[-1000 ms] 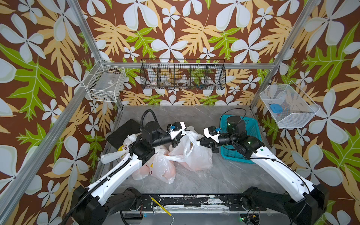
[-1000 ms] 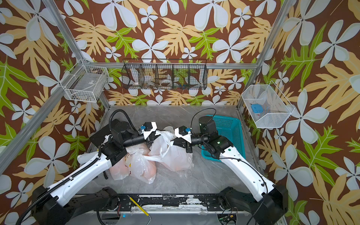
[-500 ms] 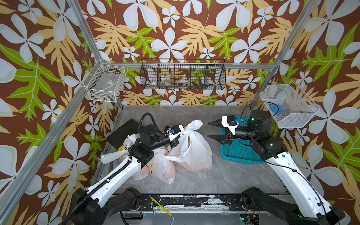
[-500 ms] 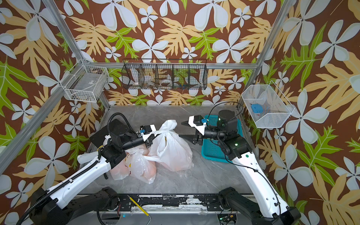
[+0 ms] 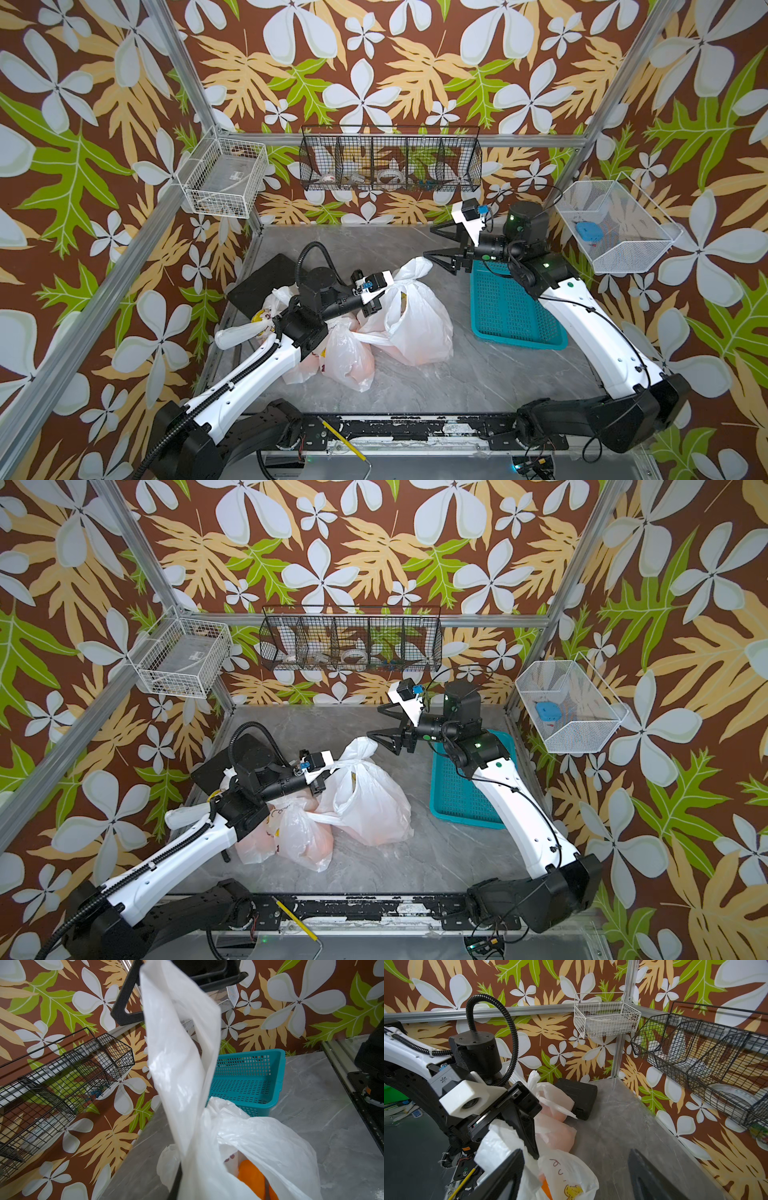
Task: Place the oranges into plastic bags & tie knots
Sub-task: Tie the plastic bag at the center of the board.
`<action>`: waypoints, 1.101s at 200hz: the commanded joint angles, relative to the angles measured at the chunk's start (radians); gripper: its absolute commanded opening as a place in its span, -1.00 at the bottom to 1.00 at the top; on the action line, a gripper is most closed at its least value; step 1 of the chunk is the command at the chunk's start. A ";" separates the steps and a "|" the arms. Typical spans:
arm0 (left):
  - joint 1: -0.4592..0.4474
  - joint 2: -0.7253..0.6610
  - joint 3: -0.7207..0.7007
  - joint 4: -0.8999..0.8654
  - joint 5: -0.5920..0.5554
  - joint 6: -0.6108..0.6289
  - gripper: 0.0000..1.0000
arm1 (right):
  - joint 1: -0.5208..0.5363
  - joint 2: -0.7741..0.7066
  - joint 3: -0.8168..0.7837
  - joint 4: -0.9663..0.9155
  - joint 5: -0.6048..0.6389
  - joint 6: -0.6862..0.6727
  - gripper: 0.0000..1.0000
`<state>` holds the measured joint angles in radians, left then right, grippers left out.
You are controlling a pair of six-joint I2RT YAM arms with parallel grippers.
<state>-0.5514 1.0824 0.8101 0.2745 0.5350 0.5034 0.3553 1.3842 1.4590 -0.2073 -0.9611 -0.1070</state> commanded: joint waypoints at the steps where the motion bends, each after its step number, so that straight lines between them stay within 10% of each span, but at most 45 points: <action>1: 0.002 0.002 -0.005 0.029 0.026 0.030 -1.00 | 0.004 0.025 0.025 -0.032 0.023 0.002 0.63; 174: 0.002 -0.009 0.031 -0.010 0.019 0.051 -1.00 | 0.245 0.037 -0.159 -0.088 0.150 -0.045 0.65; 220: 0.002 -0.024 0.027 -0.020 -0.001 0.057 -1.00 | 0.261 0.064 -0.153 -0.131 0.220 -0.042 0.35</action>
<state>-0.5510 1.0706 0.8330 0.2497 0.5400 0.5507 0.6147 1.4467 1.3087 -0.3111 -0.8024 -0.1574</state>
